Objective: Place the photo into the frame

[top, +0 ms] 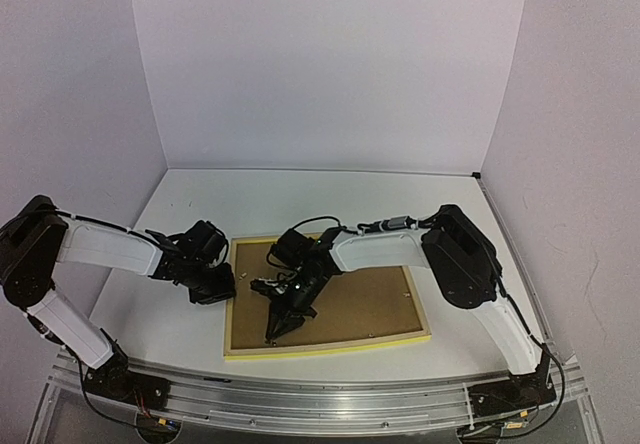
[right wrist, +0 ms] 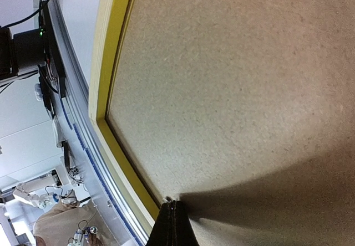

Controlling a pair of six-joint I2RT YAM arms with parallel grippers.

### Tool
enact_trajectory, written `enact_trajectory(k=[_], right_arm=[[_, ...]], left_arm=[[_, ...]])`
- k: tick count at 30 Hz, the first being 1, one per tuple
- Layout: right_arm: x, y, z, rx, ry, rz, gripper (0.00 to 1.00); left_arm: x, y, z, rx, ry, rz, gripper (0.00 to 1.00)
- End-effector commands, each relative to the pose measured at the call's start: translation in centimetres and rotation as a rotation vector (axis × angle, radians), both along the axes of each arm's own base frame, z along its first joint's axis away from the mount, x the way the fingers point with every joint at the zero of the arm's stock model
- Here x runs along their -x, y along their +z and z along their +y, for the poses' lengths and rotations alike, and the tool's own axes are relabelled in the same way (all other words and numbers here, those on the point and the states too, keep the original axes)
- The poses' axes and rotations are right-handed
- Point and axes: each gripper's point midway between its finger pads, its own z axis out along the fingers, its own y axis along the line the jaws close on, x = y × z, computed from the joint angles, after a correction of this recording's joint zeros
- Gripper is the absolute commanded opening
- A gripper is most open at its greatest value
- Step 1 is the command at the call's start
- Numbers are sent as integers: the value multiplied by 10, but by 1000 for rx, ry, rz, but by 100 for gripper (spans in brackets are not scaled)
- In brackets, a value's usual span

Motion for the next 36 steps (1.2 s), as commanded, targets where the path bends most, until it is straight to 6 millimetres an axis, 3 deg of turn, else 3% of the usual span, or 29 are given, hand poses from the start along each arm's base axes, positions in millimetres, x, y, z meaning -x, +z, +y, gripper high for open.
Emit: enact_trajectory(k=[1,14,17,20,23,26,28,29,31,33,34,36], right_arm=[[21,-26,-7,29,64,57,0],[54,-53,-45,70,231,116,0],[53,-59,-51,102,248,80,0],[45,-52,-44,97,234,47,0],[26,-28,-24,74,185,-25,0],[-8,22,-1,12,100,-142,5],[-36,60,7,-19,16,-247,18],[-49,81,7,-36,-24,-305,31],[-77,120,-3,-40,-137,-434,41],[-99,138,-27,11,-270,-511,52],[-110,151,-42,25,-344,-541,60],[-118,150,-80,86,-461,-553,70]], left_arm=[[5,-16,2,-14,23,51,0],[-3,-12,5,-54,20,26,0],[-3,-12,6,-56,22,26,0],[-2,-12,7,-53,27,28,0],[2,-12,9,-48,34,32,0],[4,-11,10,-40,38,31,0],[4,-9,10,-33,44,28,0],[4,-8,10,-31,48,26,0],[4,-5,10,-22,52,20,0],[4,-1,10,-12,56,12,2],[4,0,10,-9,59,11,6],[2,8,7,3,52,-5,22]])
